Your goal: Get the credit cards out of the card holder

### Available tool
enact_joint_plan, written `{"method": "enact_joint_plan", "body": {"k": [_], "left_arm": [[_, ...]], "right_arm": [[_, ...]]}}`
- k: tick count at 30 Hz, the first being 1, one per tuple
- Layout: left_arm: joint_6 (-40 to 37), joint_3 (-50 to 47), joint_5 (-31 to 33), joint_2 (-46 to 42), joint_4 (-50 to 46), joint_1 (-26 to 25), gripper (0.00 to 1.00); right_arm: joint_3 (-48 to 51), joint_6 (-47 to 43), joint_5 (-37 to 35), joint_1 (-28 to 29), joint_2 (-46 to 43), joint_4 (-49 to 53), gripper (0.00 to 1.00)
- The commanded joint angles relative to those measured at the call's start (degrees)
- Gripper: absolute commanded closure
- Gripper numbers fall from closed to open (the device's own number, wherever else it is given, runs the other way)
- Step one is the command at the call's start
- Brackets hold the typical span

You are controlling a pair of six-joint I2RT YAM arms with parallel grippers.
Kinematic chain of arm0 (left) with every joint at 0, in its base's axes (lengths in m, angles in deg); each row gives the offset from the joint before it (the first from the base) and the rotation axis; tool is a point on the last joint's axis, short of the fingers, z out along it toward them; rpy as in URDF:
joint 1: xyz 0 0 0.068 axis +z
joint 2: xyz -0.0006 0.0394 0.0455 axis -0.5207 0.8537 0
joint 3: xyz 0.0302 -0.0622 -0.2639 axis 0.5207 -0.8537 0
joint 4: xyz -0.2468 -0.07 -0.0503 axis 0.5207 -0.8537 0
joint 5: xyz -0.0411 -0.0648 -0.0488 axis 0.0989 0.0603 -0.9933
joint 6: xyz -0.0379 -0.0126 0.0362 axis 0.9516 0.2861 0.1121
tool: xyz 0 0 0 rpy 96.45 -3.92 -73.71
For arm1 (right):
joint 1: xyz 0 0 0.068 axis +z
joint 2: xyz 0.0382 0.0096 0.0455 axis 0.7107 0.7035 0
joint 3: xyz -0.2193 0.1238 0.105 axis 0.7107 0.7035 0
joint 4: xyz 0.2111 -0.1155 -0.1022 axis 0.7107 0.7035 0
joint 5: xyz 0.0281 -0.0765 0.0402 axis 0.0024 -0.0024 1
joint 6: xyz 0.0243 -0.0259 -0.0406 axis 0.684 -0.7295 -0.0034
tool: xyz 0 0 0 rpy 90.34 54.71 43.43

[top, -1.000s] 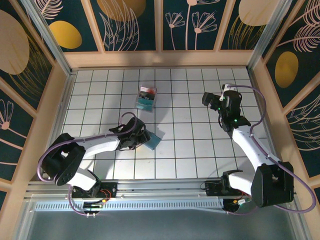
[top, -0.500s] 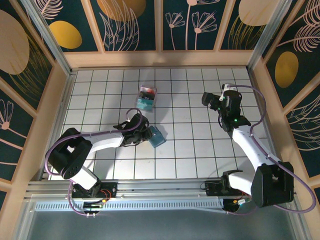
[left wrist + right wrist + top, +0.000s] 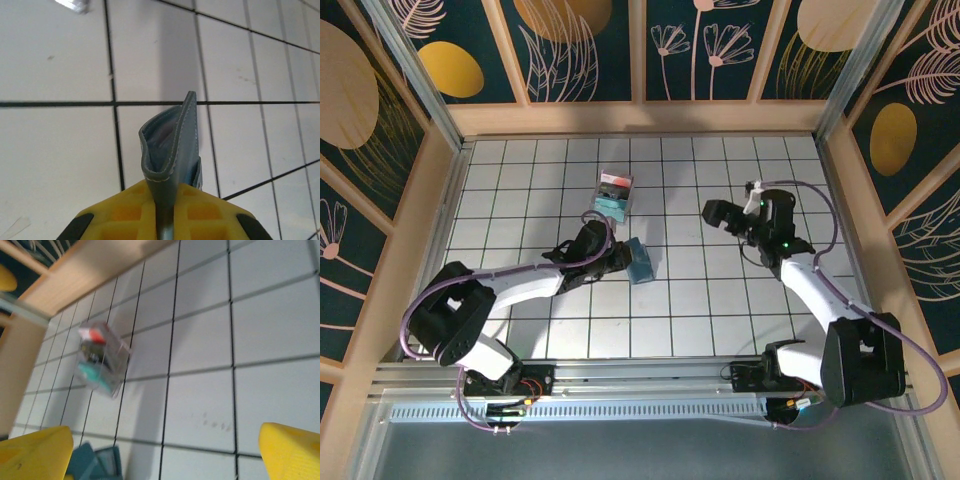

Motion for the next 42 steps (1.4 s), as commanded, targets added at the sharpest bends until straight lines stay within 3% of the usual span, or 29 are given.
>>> {"method": "enact_joint_plan", "body": {"k": [1,9,15,22,30,34,39,42], "left_arm": [[-6.3,-0.3,-3.4,-2.1,6.6,-0.2,1.00],[-13.6,2.6,-11.3,-5.5,13.4,-0.2,1.00],[-17.6,6.4,-15.8,-6.1,14.7,-0.2,1.00],[-17.2,7.8,-19.1,-5.7,18.7,-0.2,1.00],[-16.1,8.4,-20.4,-4.9,20.9,-0.2,1.00],[-14.8,9.1,-21.3,-4.3,21.7,-0.2,1.00],[-14.4,8.7,-20.1,-4.7,21.6,-0.2,0.97],[-13.6,7.9,-18.6,-5.0,22.6,-0.2,0.89]], "right_arm": [[2.8,3.6,9.3,1.5,0.7,-4.3,0.06],[3.5,3.6,17.2,5.4,0.2,-10.2,0.07],[-0.2,3.9,18.3,7.1,-0.1,-10.7,0.06],[-1.4,8.3,19.6,8.9,0.6,-16.7,0.07],[-2.8,9.7,18.9,11.2,1.1,-18.7,0.17],[-3.1,11.8,18.8,11.7,2.0,-20.4,0.29],[-2.7,12.0,18.2,11.9,1.9,-20.8,0.66],[-2.2,11.8,17.1,11.9,1.2,-20.9,0.81]]}}
